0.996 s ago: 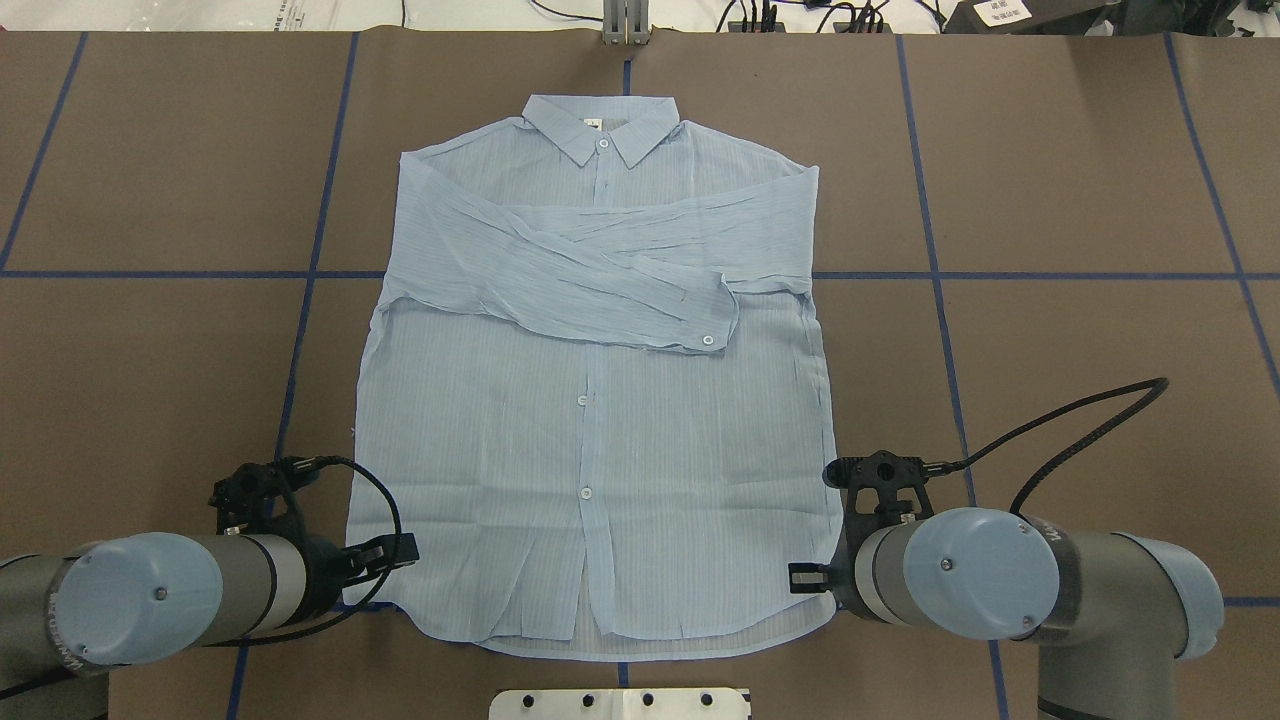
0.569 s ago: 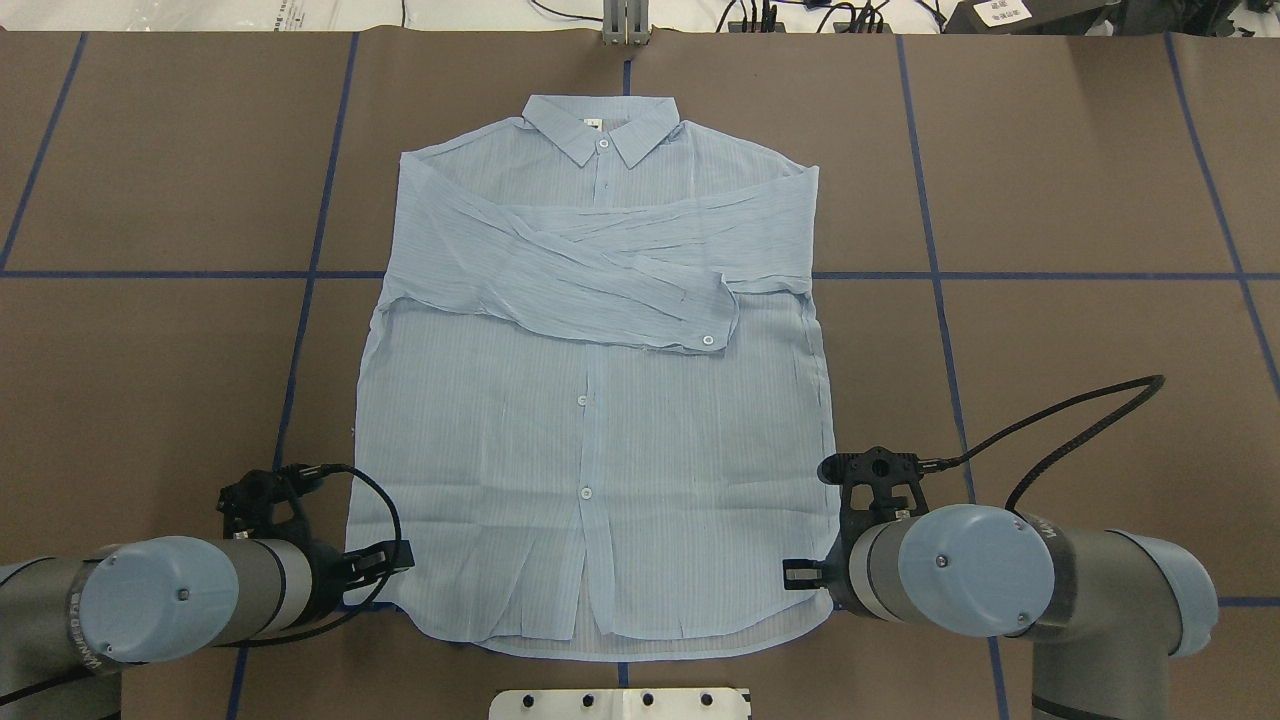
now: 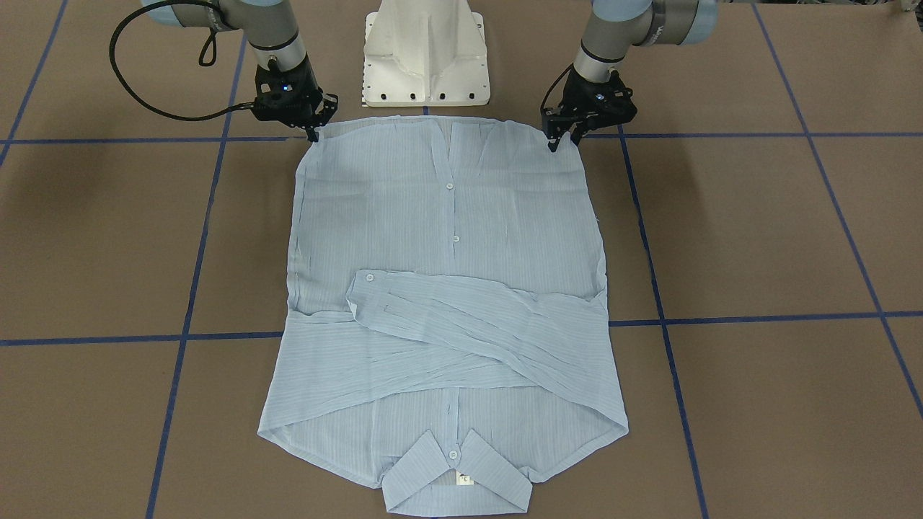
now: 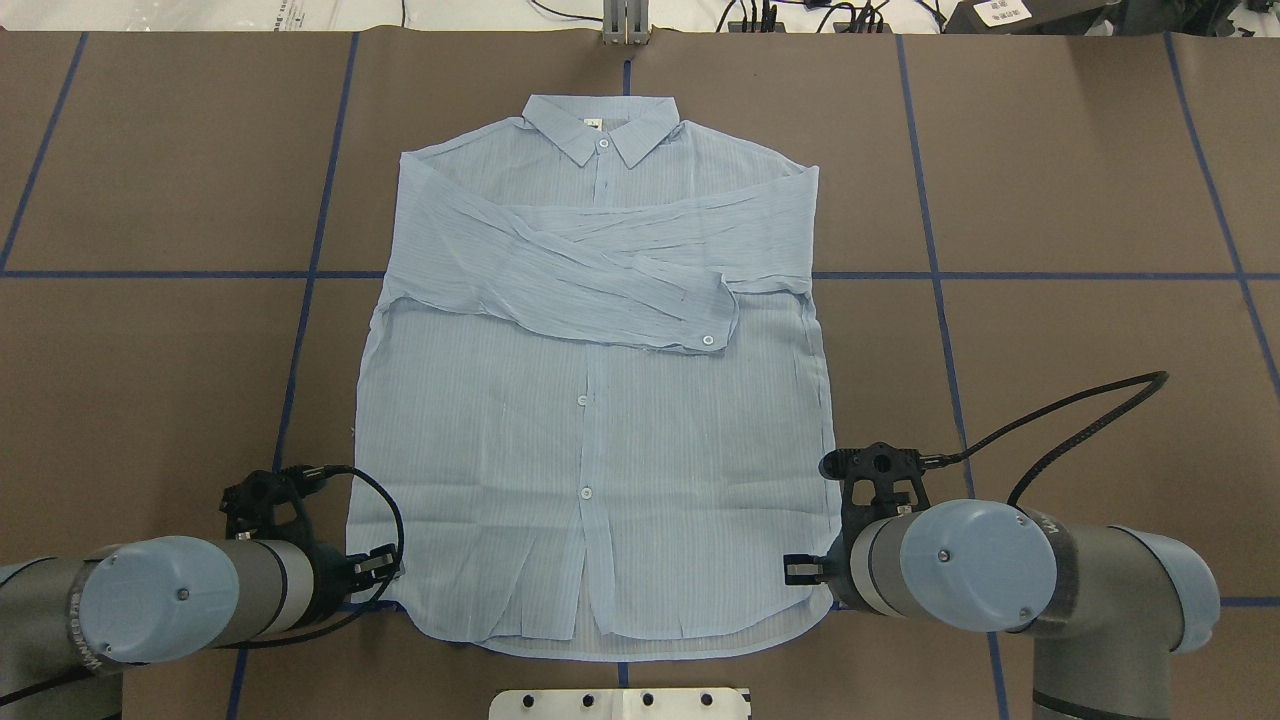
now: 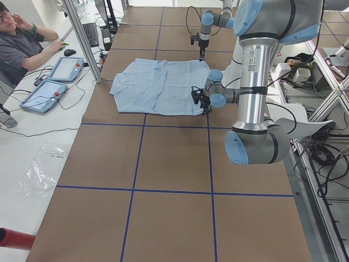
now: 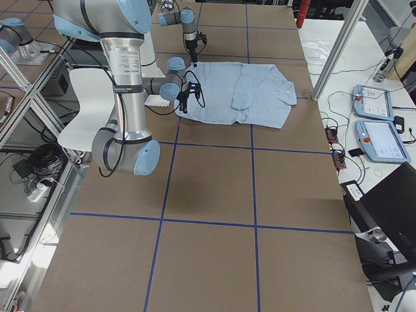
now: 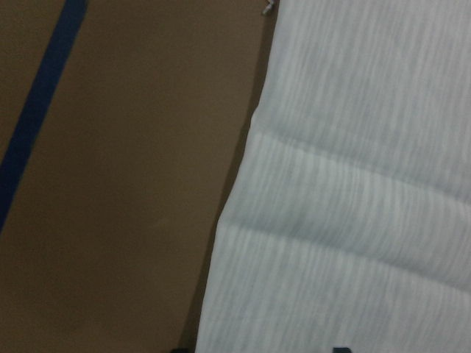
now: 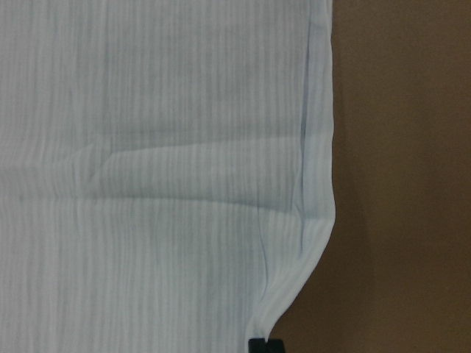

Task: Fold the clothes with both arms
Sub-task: 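Grasp the hem corners with both grippers and begin lifting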

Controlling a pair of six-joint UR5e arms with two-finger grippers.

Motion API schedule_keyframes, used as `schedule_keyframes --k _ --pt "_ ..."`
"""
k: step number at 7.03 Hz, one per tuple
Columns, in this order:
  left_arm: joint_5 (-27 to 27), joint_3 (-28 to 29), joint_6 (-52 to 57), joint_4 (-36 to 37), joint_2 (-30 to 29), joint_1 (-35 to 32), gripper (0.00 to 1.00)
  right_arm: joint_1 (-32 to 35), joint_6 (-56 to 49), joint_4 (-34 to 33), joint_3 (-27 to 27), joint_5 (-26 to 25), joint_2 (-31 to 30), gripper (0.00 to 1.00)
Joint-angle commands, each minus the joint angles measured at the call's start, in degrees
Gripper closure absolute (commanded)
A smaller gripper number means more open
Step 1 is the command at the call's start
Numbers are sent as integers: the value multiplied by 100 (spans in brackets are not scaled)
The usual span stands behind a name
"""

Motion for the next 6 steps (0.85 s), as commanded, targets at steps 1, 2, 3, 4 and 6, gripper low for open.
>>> schedule_keyframes --k 1,2,3,4,6 --pt "-9 -65 15 7 25 -22 47 17 -7 0 -8 0 0 100" --pt "-9 -109 15 7 42 -22 49 17 -7 0 -8 0 0 100" --pt "-9 -101 15 7 8 -14 62 17 -7 0 -17 0 0 100" --pt "-9 -101 15 7 -1 4 75 17 -7 0 -17 0 0 100" --pt "17 -118 6 7 7 4 100 43 -7 0 -8 0 0 100"
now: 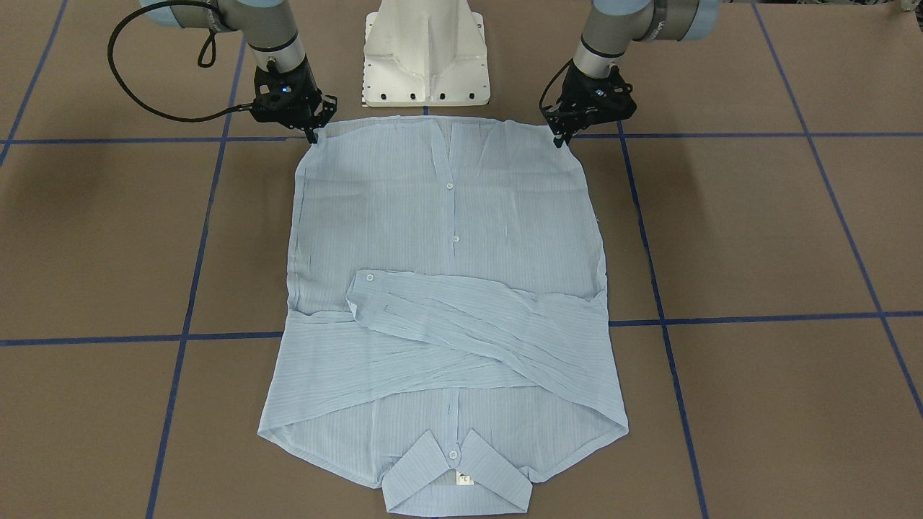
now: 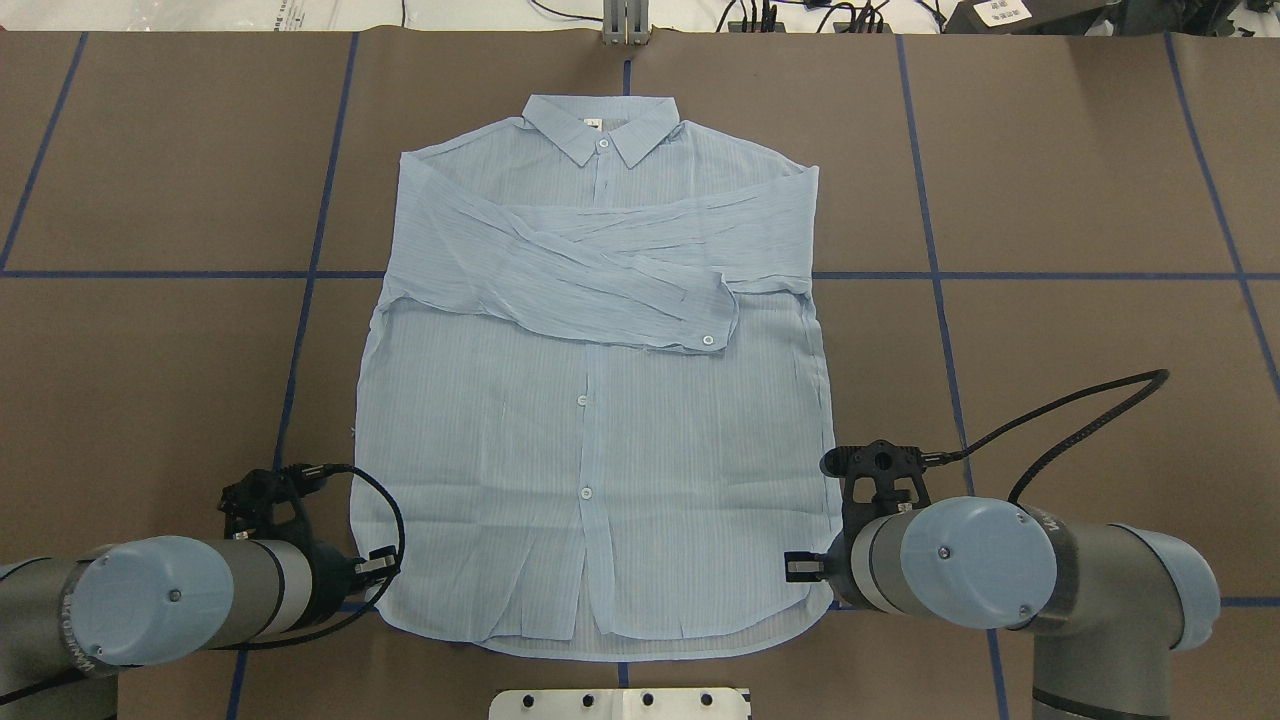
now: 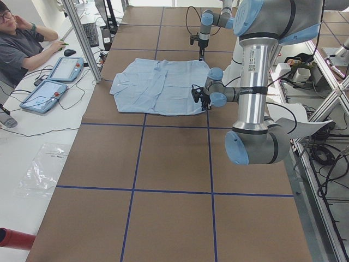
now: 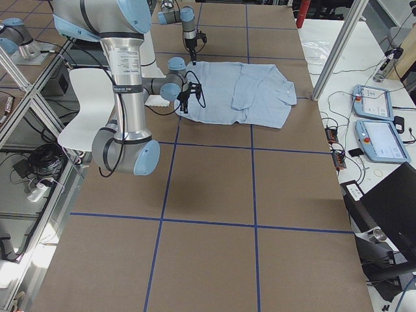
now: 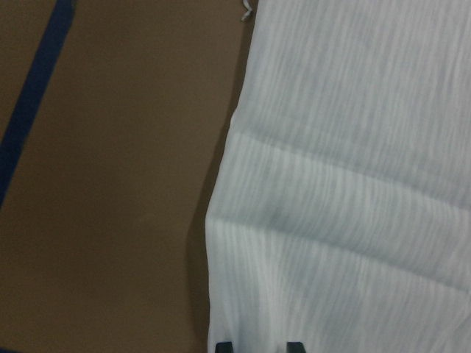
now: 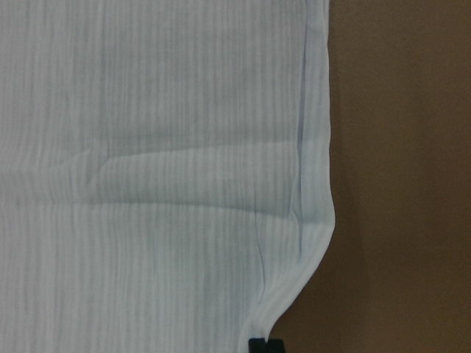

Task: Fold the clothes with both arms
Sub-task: 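Grasp the hem corners with both grippers and begin lifting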

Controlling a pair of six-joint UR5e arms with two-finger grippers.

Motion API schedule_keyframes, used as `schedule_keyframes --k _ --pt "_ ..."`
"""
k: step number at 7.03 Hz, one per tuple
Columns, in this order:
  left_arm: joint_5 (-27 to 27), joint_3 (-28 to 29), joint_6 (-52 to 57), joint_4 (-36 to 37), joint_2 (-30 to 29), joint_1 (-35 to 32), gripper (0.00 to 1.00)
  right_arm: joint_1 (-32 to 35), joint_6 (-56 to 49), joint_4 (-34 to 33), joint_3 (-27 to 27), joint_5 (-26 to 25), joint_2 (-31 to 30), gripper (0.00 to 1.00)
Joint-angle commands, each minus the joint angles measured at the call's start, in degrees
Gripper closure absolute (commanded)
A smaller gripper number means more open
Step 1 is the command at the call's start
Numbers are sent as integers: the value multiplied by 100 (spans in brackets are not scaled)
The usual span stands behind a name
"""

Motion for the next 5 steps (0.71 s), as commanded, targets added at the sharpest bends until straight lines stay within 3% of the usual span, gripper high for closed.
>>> schedule_keyframes --k 1,3,5 --pt "4 -90 -3 9 9 -18 100 96 -4 0 4 17 9 100" --pt "-92 -659 14 453 35 -79 100 403 -74 -9 21 123 262 100" --pt "-304 -1310 14 1123 52 -79 100 675 -74 -35 458 507 168 100"
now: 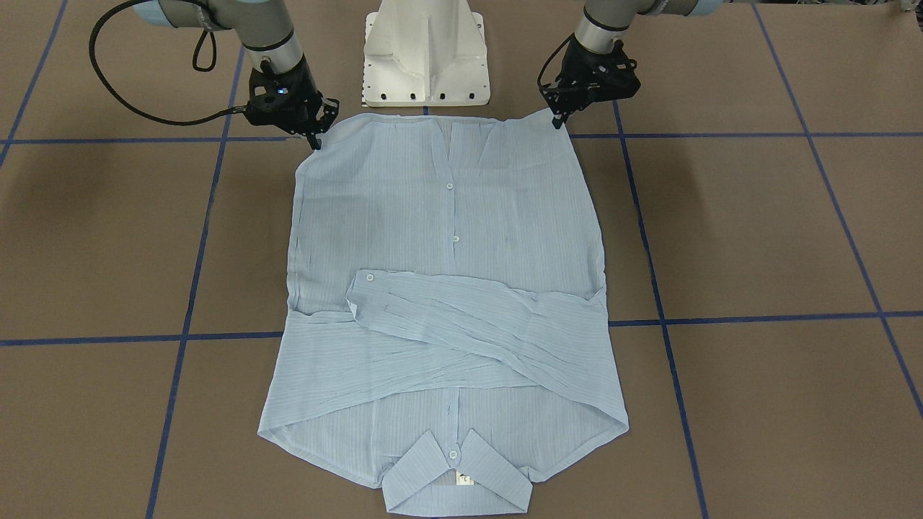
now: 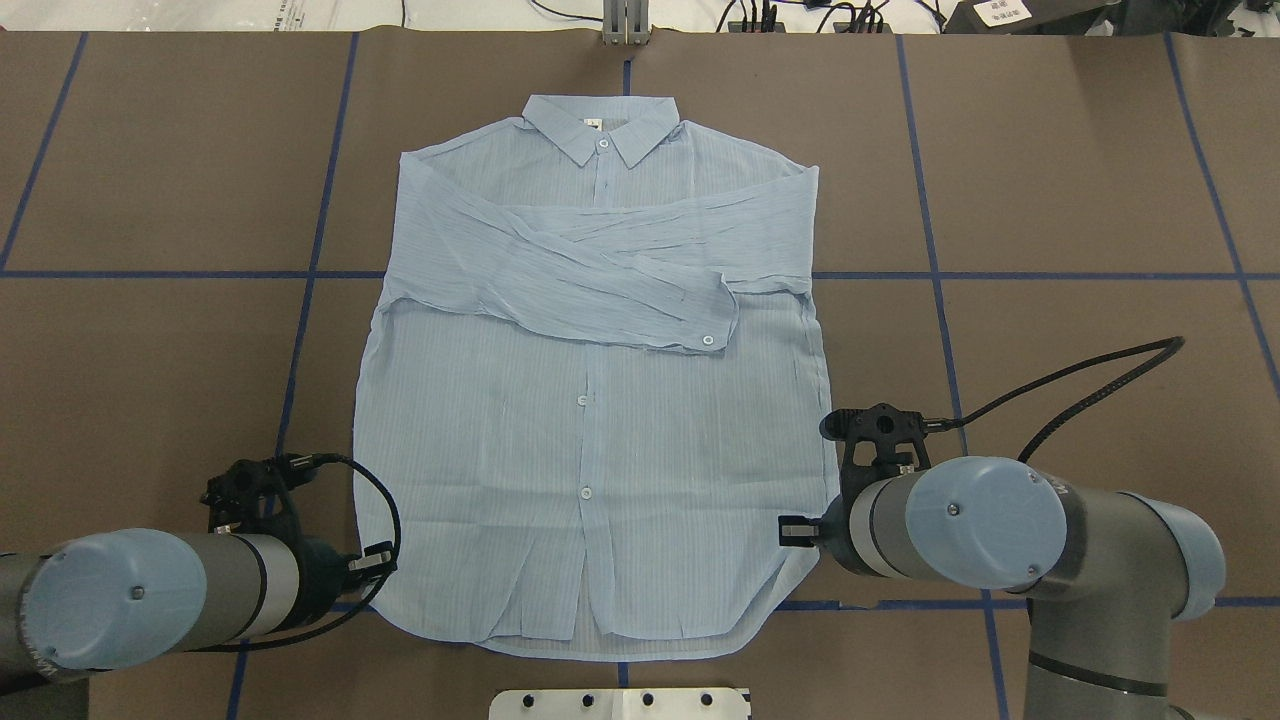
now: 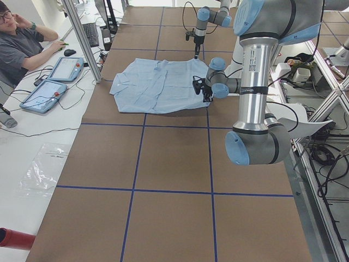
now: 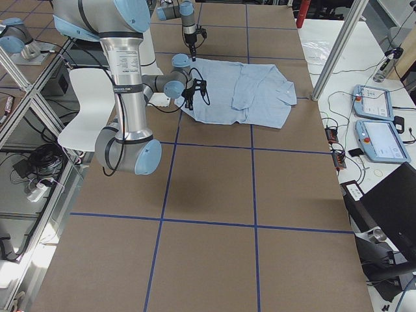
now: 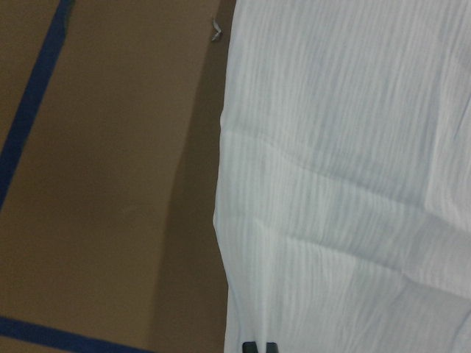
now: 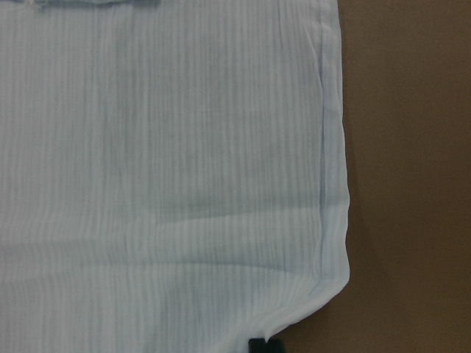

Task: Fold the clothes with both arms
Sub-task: 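Grasp the hem corners with both grippers and begin lifting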

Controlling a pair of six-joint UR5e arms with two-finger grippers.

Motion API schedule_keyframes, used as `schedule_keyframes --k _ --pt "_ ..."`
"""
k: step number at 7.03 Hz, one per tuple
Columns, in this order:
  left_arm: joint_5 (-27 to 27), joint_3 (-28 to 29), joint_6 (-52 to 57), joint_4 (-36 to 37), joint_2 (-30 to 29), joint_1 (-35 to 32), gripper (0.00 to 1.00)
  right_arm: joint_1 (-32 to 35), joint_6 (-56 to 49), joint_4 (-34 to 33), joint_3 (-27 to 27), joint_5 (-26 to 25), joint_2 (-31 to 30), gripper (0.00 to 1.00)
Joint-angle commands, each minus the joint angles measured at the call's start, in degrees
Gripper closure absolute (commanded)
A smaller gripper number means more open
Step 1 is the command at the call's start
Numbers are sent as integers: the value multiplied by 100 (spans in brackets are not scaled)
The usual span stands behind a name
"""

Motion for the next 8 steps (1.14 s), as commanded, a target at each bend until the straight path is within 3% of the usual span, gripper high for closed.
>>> schedule_keyframes --k 1,4,8 --pt "-78 -566 2 636 19 4 100 257 -6 -48 541 411 -184 100" --pt "-402 -1515 2 1901 -34 153 100 284 -6 -48 1299 684 -791 100" --pt "-447 -1403 361 1931 -52 145 100 695 -136 -22 1238 1131 -722 100"
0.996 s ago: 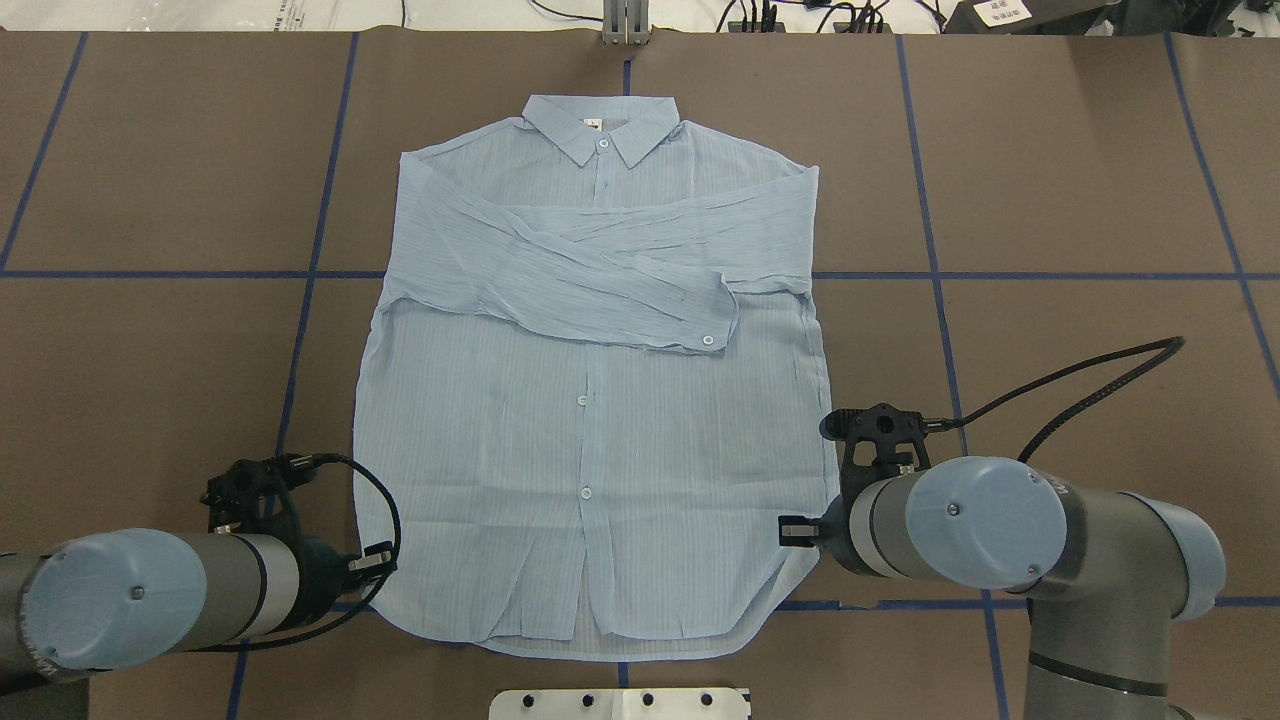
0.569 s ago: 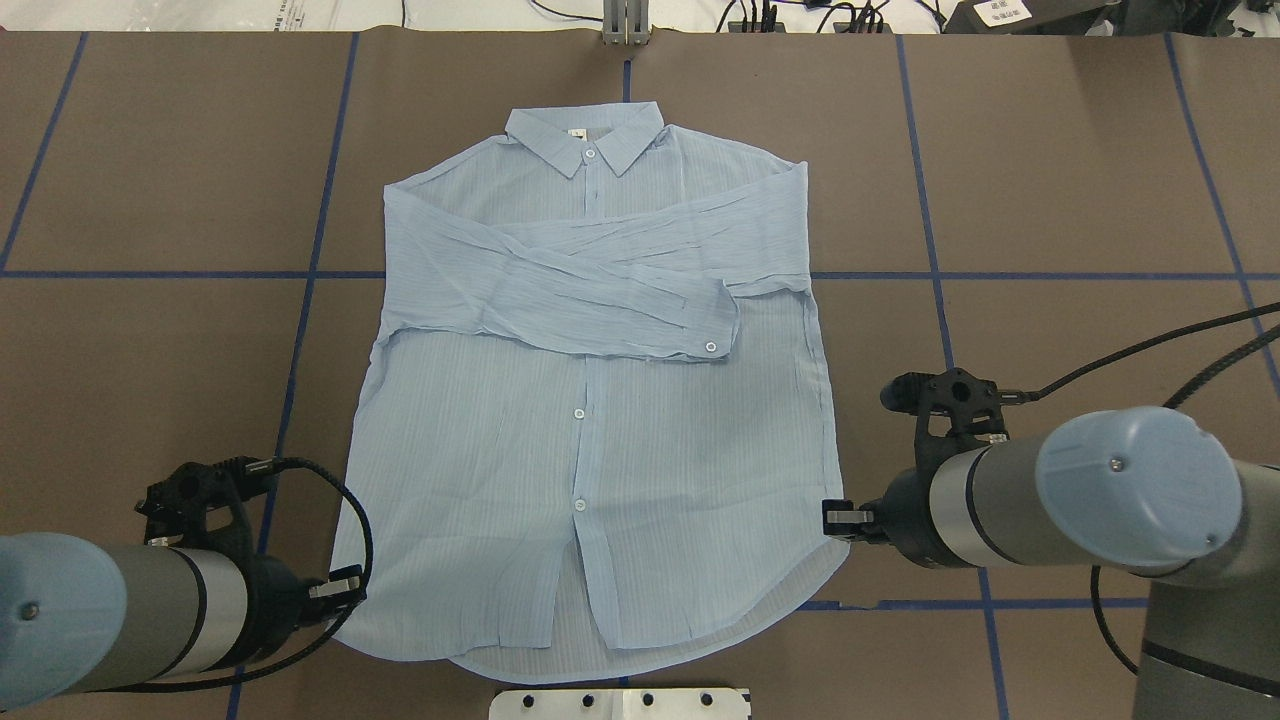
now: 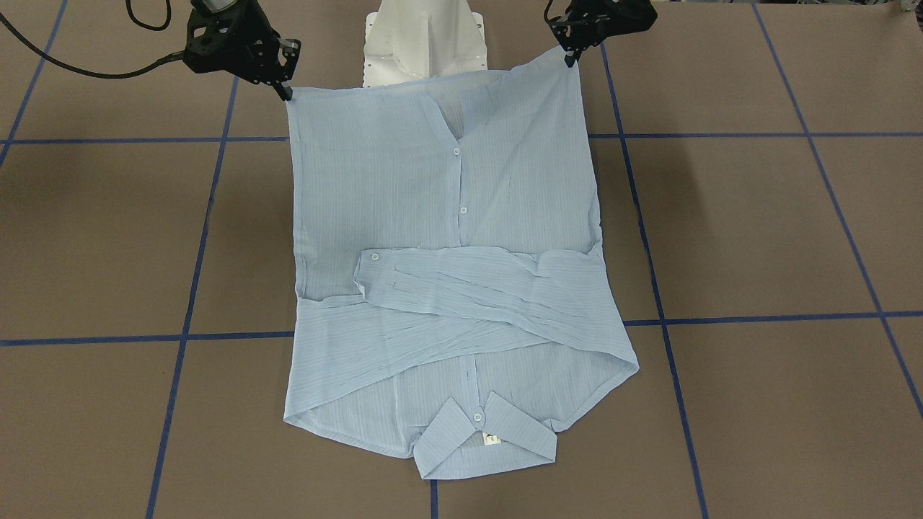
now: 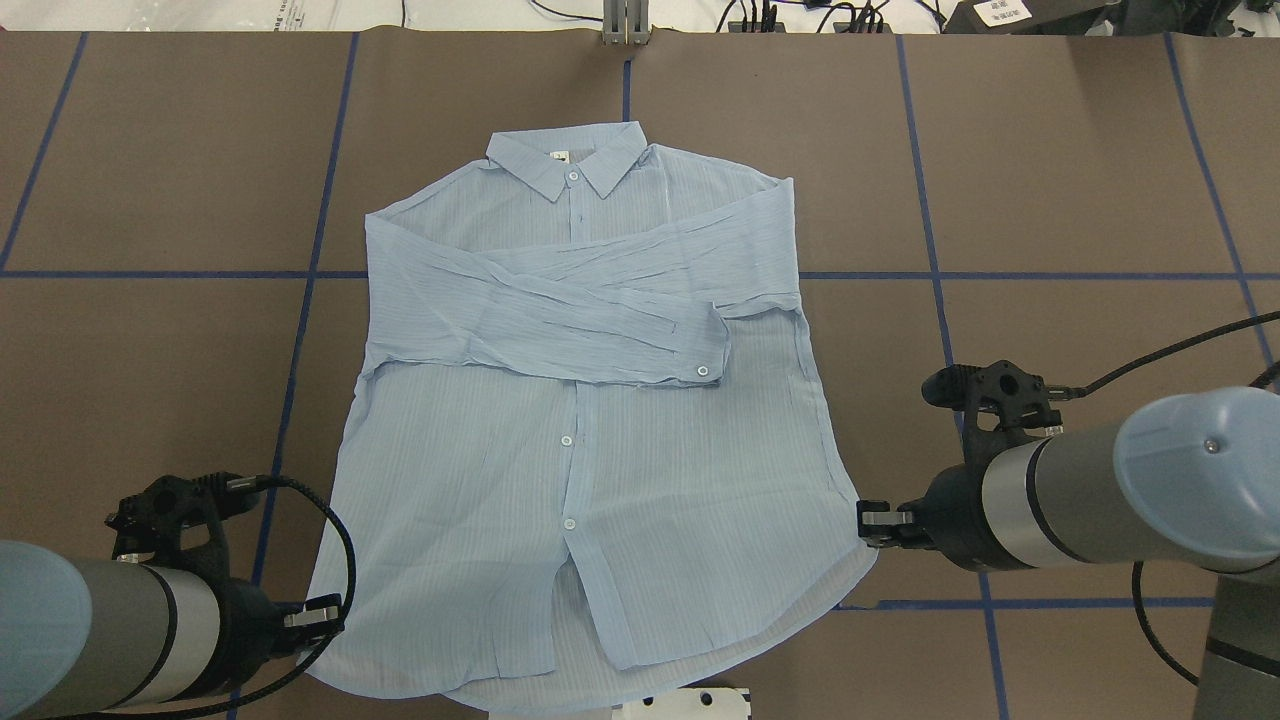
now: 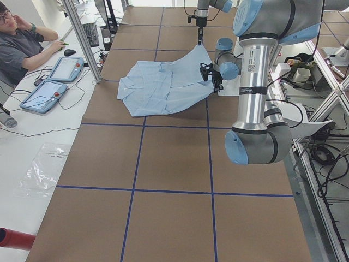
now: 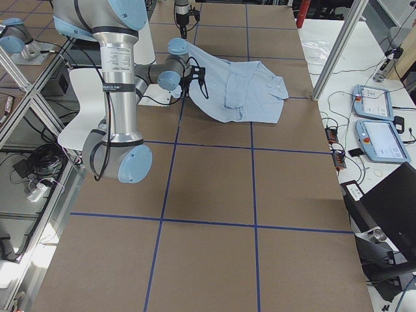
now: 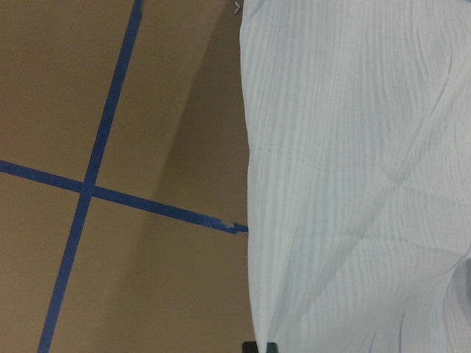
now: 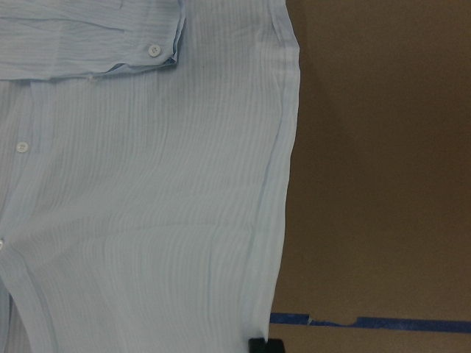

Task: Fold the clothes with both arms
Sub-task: 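Grasp the hem corners with both grippers and begin lifting, then carry the hem with both grippers over the shirt toward the collar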

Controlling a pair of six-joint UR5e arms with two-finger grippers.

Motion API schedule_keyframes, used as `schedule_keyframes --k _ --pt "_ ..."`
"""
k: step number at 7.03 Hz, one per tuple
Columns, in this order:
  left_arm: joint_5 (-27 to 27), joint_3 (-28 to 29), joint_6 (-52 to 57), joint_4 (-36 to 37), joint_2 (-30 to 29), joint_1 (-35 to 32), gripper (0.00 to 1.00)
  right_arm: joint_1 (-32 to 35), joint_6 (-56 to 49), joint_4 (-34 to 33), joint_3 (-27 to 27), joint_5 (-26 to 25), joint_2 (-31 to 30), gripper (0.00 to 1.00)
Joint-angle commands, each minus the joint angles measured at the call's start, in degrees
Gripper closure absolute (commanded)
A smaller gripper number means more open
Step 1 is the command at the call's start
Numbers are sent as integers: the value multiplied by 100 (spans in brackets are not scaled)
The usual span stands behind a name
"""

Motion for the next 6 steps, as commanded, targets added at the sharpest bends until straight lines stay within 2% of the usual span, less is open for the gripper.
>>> schedule_keyframes --k 1,4,6 --pt "-9 49 306 5 6 -26 100 359 -269 13 -57 317 38 100" --pt "-9 120 500 -4 6 -96 100 650 -446 22 -145 519 29 100" --pt "-200 111 545 -22 -326 -454 100 826 -446 39 -224 635 125 100"
